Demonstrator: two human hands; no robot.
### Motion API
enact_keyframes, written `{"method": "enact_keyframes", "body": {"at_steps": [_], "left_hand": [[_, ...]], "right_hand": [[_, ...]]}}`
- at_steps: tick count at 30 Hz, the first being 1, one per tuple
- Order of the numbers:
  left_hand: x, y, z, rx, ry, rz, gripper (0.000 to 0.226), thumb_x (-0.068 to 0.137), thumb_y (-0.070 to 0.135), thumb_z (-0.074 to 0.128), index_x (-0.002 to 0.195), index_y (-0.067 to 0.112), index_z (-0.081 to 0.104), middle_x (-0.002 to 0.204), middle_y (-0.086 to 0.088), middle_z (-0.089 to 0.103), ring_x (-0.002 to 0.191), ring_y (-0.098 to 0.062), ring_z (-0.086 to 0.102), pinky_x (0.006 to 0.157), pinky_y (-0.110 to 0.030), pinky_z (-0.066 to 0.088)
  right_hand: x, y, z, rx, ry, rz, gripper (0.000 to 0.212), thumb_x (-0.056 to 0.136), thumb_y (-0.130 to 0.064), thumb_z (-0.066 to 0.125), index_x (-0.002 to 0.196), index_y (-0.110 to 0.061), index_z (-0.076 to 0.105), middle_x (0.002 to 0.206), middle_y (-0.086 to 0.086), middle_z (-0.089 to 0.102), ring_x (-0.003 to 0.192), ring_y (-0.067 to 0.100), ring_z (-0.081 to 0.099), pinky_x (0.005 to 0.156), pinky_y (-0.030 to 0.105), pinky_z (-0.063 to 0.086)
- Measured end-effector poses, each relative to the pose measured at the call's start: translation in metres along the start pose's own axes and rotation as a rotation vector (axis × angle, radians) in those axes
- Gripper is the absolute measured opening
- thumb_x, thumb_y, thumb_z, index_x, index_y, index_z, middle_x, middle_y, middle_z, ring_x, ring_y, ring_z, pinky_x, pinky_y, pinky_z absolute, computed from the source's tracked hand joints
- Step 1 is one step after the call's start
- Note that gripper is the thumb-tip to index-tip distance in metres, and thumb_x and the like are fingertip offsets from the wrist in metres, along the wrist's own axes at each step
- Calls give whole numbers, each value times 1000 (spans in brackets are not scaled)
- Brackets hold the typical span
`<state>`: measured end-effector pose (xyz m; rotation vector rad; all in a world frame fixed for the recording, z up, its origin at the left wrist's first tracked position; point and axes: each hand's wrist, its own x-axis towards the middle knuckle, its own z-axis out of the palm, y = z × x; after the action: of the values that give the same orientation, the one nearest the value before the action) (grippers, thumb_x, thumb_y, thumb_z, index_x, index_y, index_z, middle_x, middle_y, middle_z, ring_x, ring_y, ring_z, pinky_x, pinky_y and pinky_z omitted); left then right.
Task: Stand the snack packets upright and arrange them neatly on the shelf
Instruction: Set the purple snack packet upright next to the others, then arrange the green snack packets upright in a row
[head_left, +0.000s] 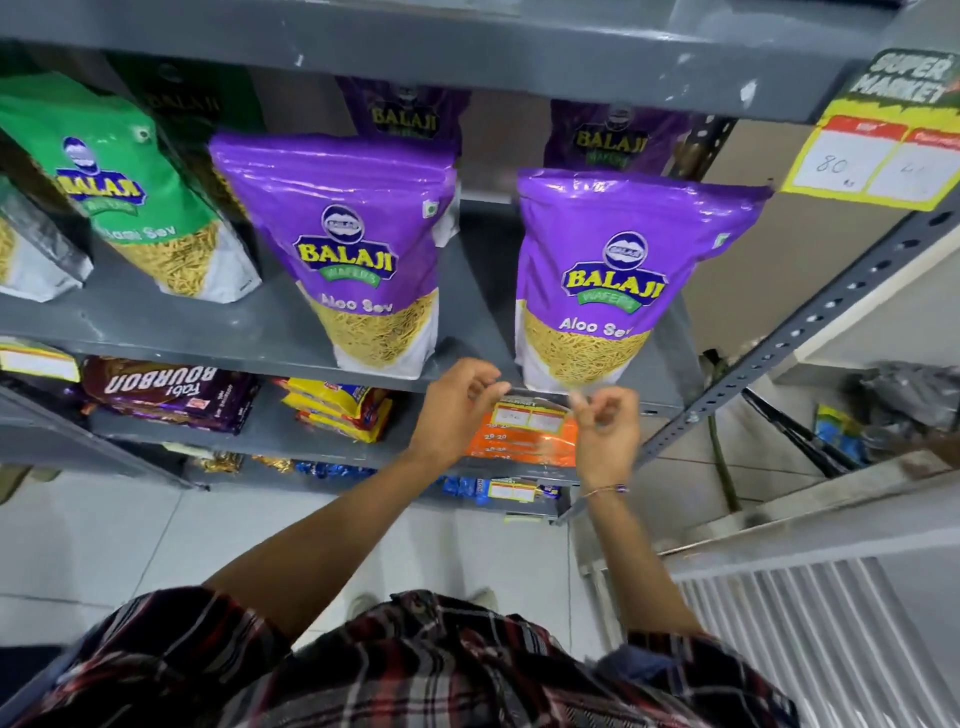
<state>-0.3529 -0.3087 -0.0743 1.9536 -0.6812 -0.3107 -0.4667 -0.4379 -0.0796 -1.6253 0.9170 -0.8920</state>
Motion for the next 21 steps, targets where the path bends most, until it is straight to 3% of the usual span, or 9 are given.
{"method": "enact_keyframes", "body": {"at_steps": [3, 6, 8, 11, 14, 16, 18, 19, 21], "left_hand": [[-19, -19, -33, 93, 112, 44, 15, 88, 26, 63, 89, 11, 66, 83, 1, 69, 74, -6, 62, 71, -21, 49], [-33, -43, -82, 146, 268, 15, 13, 86, 24, 65, 89, 12, 69, 80, 3, 69, 70, -7, 62, 66, -8, 43], [-39, -61, -121, 138, 372, -17, 13, 87, 26, 64, 89, 14, 69, 81, 3, 69, 70, -5, 61, 66, -12, 44], [-33, -89, -183, 81, 508, -85, 19, 88, 33, 62, 91, 14, 66, 81, 1, 69, 69, -3, 63, 69, -22, 51], [-11, -123, -250, 9, 545, -131, 31, 85, 36, 65, 105, 15, 58, 93, 2, 65, 80, 0, 62, 75, -23, 51], [9, -148, -294, 0, 510, -150, 47, 81, 34, 69, 118, 11, 49, 109, 0, 57, 97, -14, 59, 83, -34, 50], [32, -172, -334, 35, 425, -201, 65, 79, 29, 73, 129, 5, 40, 125, -8, 50, 116, -25, 51, 94, -38, 45], [44, -184, -351, 79, 369, -218, 74, 78, 27, 74, 134, 1, 35, 136, -14, 44, 126, -30, 45, 100, -37, 39], [71, -205, -377, 195, 237, -193, 92, 74, 27, 77, 142, -2, 21, 151, -20, 25, 139, -33, 28, 108, -32, 26]], "right_hand": [[-36, -8, 50, -22, -290, -31, 15, 78, -6, 69, 77, -13, 57, 67, 0, 56, 60, -4, 52, 61, 7, 40], [-60, -29, 102, -18, -515, -48, 9, 77, -6, 70, 81, -5, 62, 68, 7, 60, 59, -6, 53, 58, 4, 39], [-74, -46, 137, -44, -661, -98, 10, 78, -9, 70, 82, -4, 62, 73, 11, 63, 62, -6, 54, 61, 4, 40], [-94, -70, 193, -82, -860, -140, 9, 81, -12, 68, 84, -5, 63, 72, 3, 63, 60, -8, 56, 60, 6, 42], [-105, -93, 256, -91, -889, -195, 8, 82, -12, 66, 85, -5, 64, 73, 4, 65, 59, -10, 57, 57, 9, 43], [-104, -103, 299, -94, -806, -240, 10, 82, -12, 66, 90, -5, 65, 87, 13, 70, 68, -8, 58, 67, 13, 44], [-97, -109, 340, -102, -712, -202, 27, 81, -15, 67, 106, -6, 60, 106, 18, 65, 85, 3, 61, 81, 20, 48], [-94, -112, 359, -128, -678, -176, 40, 80, -17, 69, 116, -7, 54, 116, 19, 60, 99, 16, 61, 91, 31, 49], [-83, -117, 390, -213, -670, -139, 71, 76, -18, 73, 135, -5, 35, 139, 20, 43, 126, 30, 45, 108, 39, 37]]}}
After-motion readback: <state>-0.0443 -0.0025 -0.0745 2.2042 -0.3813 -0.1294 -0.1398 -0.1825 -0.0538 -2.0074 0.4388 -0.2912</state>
